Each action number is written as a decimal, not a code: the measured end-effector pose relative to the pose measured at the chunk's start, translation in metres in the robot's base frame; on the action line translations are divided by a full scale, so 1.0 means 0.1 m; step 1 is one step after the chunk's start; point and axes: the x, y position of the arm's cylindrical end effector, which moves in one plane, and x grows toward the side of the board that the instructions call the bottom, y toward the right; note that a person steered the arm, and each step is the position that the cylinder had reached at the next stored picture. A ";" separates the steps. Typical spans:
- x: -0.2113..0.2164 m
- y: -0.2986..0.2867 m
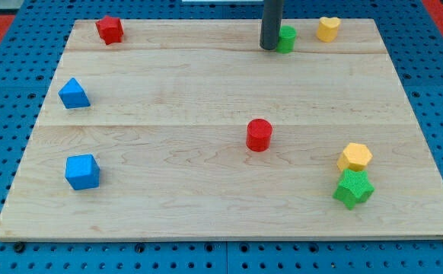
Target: Push yellow hexagon towards red circle
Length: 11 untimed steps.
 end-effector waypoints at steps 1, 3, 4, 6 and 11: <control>0.28 0.25; -0.21 0.53; 0.67 0.68; 2.50 1.50; 2.47 -0.47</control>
